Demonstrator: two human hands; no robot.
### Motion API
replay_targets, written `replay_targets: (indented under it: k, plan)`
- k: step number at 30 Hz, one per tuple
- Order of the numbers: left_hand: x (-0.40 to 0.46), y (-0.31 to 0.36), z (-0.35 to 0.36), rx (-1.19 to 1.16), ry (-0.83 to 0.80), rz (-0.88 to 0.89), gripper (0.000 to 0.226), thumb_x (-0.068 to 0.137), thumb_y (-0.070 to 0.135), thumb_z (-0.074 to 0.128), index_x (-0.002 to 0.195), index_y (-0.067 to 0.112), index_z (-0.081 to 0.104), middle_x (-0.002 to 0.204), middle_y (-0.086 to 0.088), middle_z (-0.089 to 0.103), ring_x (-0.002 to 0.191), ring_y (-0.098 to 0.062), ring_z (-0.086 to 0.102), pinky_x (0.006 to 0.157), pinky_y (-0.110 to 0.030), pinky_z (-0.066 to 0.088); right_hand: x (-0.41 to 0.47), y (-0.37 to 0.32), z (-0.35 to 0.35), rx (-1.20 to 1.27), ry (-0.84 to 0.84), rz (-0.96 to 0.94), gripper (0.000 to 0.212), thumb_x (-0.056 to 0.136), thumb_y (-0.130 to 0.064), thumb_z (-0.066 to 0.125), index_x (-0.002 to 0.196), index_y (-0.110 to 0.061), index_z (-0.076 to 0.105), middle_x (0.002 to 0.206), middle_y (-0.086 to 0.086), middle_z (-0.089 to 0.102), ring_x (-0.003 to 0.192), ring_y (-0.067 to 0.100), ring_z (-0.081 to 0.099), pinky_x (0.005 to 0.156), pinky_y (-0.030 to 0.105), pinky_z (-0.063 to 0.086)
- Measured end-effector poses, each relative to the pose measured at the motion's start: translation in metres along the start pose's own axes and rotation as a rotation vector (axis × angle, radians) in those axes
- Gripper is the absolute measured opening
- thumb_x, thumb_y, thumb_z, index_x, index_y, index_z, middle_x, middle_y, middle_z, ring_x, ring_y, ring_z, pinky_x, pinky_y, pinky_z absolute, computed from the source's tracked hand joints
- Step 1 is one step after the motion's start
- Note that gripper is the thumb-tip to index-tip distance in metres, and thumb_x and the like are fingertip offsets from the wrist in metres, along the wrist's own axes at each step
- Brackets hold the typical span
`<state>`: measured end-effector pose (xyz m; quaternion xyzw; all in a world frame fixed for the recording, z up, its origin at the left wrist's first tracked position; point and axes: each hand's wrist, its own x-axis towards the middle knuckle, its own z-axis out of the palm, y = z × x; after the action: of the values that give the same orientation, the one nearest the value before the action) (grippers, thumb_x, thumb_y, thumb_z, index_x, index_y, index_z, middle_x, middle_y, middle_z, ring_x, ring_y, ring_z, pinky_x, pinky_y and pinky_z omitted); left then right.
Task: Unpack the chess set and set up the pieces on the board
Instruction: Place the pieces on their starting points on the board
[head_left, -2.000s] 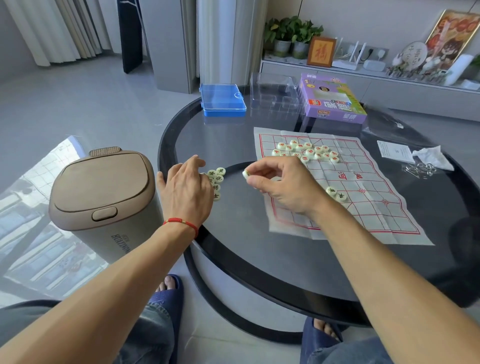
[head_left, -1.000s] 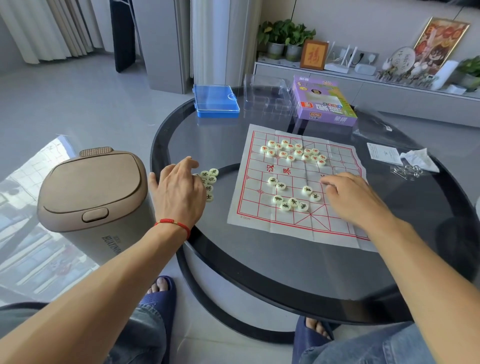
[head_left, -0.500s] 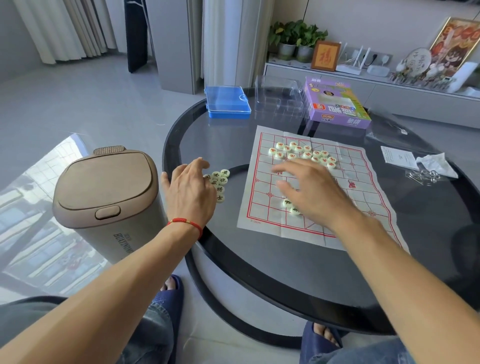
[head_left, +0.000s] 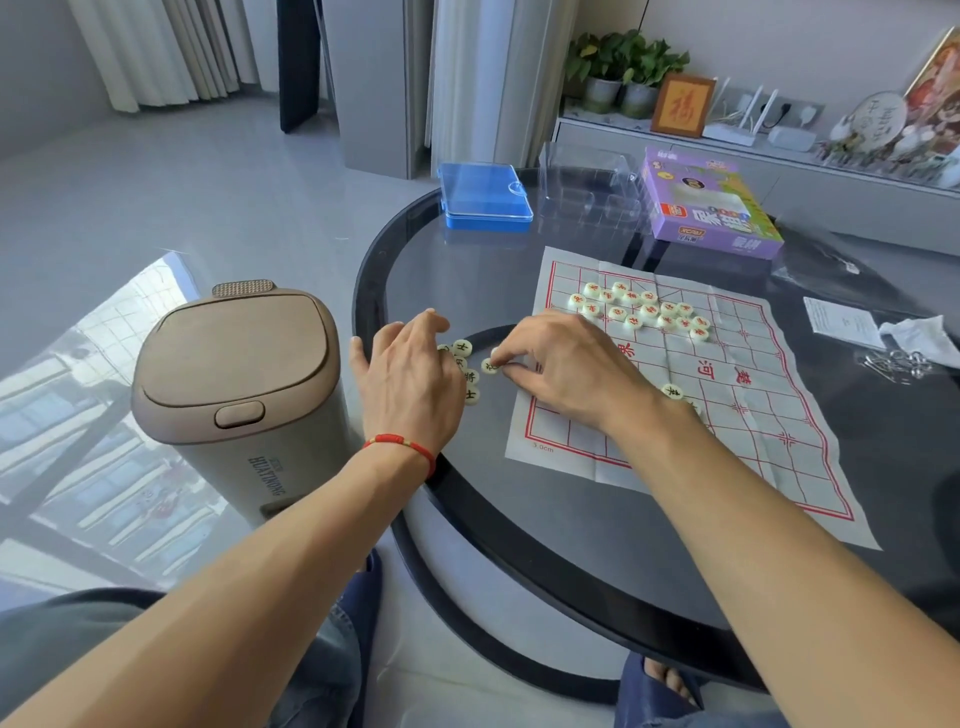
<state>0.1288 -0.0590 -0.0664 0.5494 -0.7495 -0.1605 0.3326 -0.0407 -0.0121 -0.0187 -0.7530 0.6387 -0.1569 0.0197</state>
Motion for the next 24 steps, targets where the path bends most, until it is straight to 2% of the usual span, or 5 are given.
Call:
replay_targets:
  k: [4, 9, 14, 18, 24]
  plan:
    - [-0.001, 0.002, -0.001, 0.005, -0.005, -0.008, 0.050, 0.079, 0.026, 0.031, 0.121, 0.022, 0.058, 0.110, -0.002, 0.069, 0.127, -0.022, 0.047, 0.117, -0.055, 0.016, 0.005, -0.002, -0.001, 0.051, -0.083, 0.047, 0.034, 0.092, -0.031, 0.074, 0.126, -0.028, 0.070, 0.122, -0.006, 0.065, 0.113, 0.017, 0.057, 0.097, 0.039, 0.049]
    - [-0.001, 0.002, -0.002, 0.005, -0.006, -0.016, 0.050, 0.080, 0.025, 0.031, 0.121, 0.022, 0.058, 0.110, 0.000, 0.069, 0.128, -0.021, 0.046, 0.118, -0.055, 0.015, 0.013, -0.004, 0.003, 0.083, -0.084, 0.060, 0.022, 0.093, -0.025, 0.074, 0.115, -0.022, 0.075, 0.105, -0.003, 0.064, 0.093, 0.011, 0.056, 0.079, 0.028, 0.043]
    - [-0.001, 0.003, -0.003, -0.006, -0.007, -0.022, 0.044, 0.085, 0.023, 0.036, 0.122, 0.022, 0.059, 0.112, -0.001, 0.069, 0.130, -0.021, 0.045, 0.118, -0.054, 0.015, 0.008, 0.000, -0.007, 0.175, -0.006, 0.057, 0.016, 0.092, -0.023, 0.075, 0.107, -0.018, 0.076, 0.098, -0.003, 0.068, 0.087, 0.011, 0.062, 0.081, 0.027, 0.051]
    - [-0.001, 0.003, -0.003, -0.015, -0.003, -0.031, 0.036, 0.091, 0.015, 0.044, 0.123, 0.022, 0.059, 0.114, -0.002, 0.068, 0.131, -0.021, 0.044, 0.119, -0.055, 0.013, -0.014, 0.032, -0.043, 0.228, 0.078, 0.230, 0.015, 0.089, -0.022, 0.078, 0.104, -0.019, 0.078, 0.091, -0.006, 0.072, 0.082, -0.001, 0.063, 0.078, 0.017, 0.050]
    - [-0.002, 0.004, -0.003, 0.002, -0.013, -0.033, 0.036, 0.091, 0.015, 0.044, 0.124, 0.023, 0.058, 0.113, -0.002, 0.068, 0.130, -0.022, 0.045, 0.119, -0.055, 0.013, -0.047, 0.068, -0.054, 0.104, -0.072, 0.390, 0.019, 0.087, -0.028, 0.080, 0.106, -0.024, 0.077, 0.091, -0.012, 0.069, 0.085, 0.001, 0.063, 0.085, 0.029, 0.057]
